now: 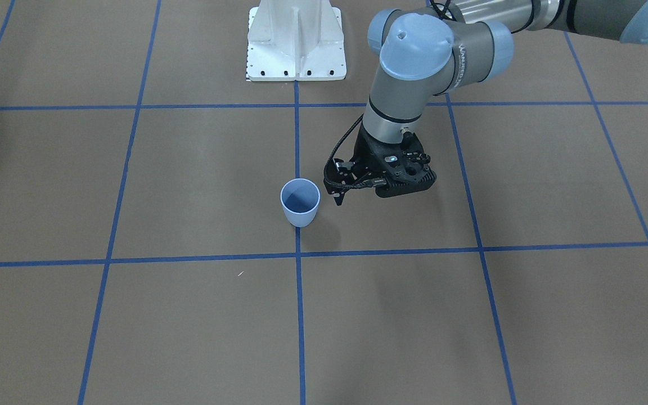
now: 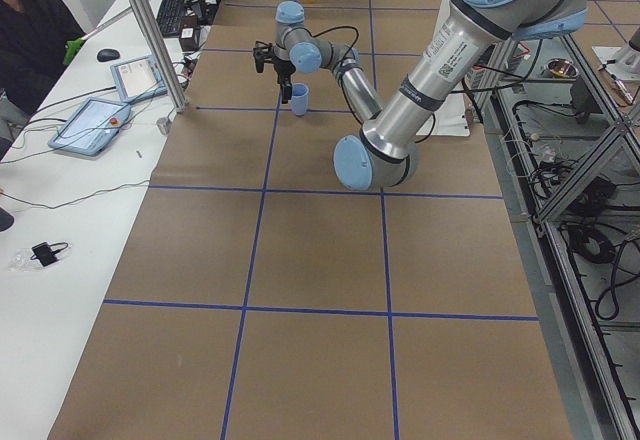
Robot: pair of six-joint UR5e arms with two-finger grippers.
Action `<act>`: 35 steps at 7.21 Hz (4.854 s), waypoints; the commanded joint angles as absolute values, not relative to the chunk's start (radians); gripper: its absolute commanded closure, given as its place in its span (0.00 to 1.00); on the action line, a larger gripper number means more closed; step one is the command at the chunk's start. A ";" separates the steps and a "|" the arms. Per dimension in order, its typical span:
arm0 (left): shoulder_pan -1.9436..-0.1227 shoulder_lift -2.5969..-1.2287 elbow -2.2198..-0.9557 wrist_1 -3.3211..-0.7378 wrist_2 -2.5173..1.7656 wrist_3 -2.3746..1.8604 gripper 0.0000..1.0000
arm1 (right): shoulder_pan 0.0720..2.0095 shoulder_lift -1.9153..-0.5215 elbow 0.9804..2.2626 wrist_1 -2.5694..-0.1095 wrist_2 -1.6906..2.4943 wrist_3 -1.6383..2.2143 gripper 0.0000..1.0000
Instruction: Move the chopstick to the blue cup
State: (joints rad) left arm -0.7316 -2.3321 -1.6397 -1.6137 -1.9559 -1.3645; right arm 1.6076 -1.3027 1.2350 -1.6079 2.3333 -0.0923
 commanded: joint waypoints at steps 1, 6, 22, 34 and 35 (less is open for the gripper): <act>-0.732 -2.332 -1.640 -1.614 -1.956 -1.365 0.01 | 1.598 -1.296 1.221 -1.605 2.333 -0.090 0.23; -0.729 -2.332 -1.640 -1.614 -1.956 -1.365 0.01 | 1.608 -1.302 1.226 -1.605 2.332 -0.094 0.72; -0.729 -2.330 -1.640 -1.614 -1.953 -1.378 0.01 | 1.689 -1.365 1.524 -2.020 2.395 -0.242 1.00; -1.217 -2.032 -1.688 -1.589 -2.270 -0.638 0.01 | 1.351 -0.967 1.712 -1.813 2.404 0.477 1.00; -1.303 -2.004 -1.637 -1.589 -2.308 -0.467 0.01 | 1.292 -0.922 1.726 -1.777 2.407 0.612 1.00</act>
State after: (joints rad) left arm -1.1910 -2.0532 -1.6804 -1.5896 -2.2447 -0.6673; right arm 1.3739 -0.9594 1.7129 -1.8543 2.3983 0.4388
